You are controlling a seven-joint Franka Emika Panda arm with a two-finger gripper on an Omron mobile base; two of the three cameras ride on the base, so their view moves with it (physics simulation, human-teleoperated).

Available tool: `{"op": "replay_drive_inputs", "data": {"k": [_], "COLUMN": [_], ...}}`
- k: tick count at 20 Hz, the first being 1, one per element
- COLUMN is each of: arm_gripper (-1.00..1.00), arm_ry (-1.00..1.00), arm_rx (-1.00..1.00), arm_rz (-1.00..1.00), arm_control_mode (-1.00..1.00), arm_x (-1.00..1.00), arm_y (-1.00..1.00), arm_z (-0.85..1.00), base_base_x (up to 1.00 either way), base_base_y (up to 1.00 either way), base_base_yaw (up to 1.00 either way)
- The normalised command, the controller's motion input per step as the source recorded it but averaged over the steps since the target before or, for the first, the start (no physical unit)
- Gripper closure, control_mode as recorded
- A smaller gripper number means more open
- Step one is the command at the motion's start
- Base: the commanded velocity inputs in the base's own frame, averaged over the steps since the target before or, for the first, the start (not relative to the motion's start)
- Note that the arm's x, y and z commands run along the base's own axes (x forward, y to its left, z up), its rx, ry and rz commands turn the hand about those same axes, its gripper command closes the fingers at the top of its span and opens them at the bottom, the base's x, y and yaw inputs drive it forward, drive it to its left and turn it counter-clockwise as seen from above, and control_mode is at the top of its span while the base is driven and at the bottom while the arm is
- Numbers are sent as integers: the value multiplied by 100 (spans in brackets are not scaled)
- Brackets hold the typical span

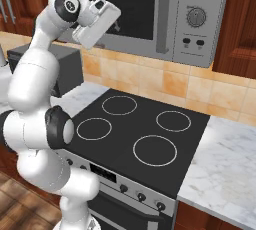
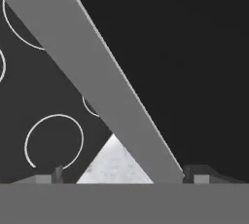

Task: Place the bowl containing the carrot and kebab skewer in the microwave. Close the microwave door and press the start button to microwave the meal.

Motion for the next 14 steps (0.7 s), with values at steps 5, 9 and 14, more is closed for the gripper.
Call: {"op": "replay_drive_inputs", "data": {"k": [5, 9, 14], "arm_gripper": [-100, -100, -100], "arm_ry": [-45, -45, -30], "arm_rx": [14, 10, 0], "arm_rz": [19, 19, 29], "arm_control_mode": [-100, -100, -100], "arm_x": [-96, -100, -100], "arm_y": [-99, -72, -17], "arm_z": [-85, -82, -26], "base_base_x": [0, 0, 0], "base_base_y": [0, 0, 0], "base_base_yaw": [0, 0, 0]}}
